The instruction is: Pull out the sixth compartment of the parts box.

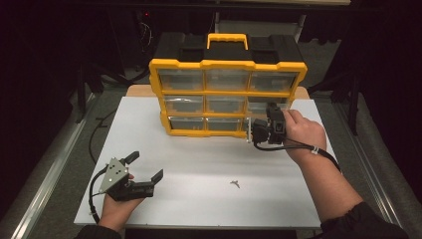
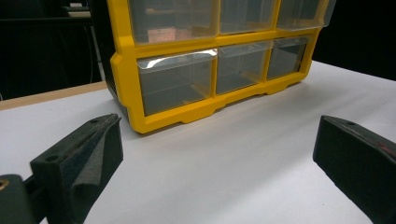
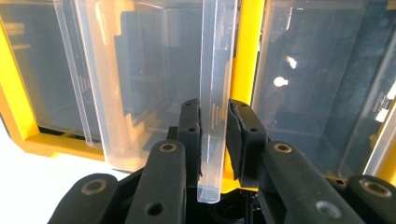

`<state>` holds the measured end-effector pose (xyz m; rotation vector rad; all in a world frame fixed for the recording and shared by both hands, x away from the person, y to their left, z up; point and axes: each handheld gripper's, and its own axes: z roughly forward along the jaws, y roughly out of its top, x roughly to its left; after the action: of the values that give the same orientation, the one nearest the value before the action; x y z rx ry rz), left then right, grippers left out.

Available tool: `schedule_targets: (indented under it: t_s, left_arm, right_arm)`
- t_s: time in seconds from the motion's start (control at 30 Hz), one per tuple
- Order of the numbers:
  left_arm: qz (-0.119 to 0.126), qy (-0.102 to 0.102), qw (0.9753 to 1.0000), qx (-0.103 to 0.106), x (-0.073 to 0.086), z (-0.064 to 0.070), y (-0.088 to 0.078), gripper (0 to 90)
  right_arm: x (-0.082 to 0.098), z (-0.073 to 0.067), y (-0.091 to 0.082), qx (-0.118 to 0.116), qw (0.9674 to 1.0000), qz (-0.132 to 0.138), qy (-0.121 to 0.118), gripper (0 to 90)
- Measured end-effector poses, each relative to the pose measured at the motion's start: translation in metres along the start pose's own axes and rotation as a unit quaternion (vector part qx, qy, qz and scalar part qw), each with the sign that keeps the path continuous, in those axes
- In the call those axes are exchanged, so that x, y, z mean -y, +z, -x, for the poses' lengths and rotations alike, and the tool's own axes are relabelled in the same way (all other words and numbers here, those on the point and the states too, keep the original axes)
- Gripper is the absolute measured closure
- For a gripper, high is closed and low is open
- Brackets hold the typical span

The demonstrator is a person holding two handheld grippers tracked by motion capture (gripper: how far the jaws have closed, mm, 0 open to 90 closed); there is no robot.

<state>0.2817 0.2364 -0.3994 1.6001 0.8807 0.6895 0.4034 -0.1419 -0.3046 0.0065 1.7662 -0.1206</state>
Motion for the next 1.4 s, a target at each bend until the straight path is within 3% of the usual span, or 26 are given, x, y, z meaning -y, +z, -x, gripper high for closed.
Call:
schedule_targets:
  t_s: [1.4]
  left_arm:
    - [-0.005,0.001,1.0,-0.002,0.001,0.001,0.002,2.1]
  right_arm:
    - [0.007,-0.011,-0.042,-0.005,0.9999,0.012,-0.008,78.1]
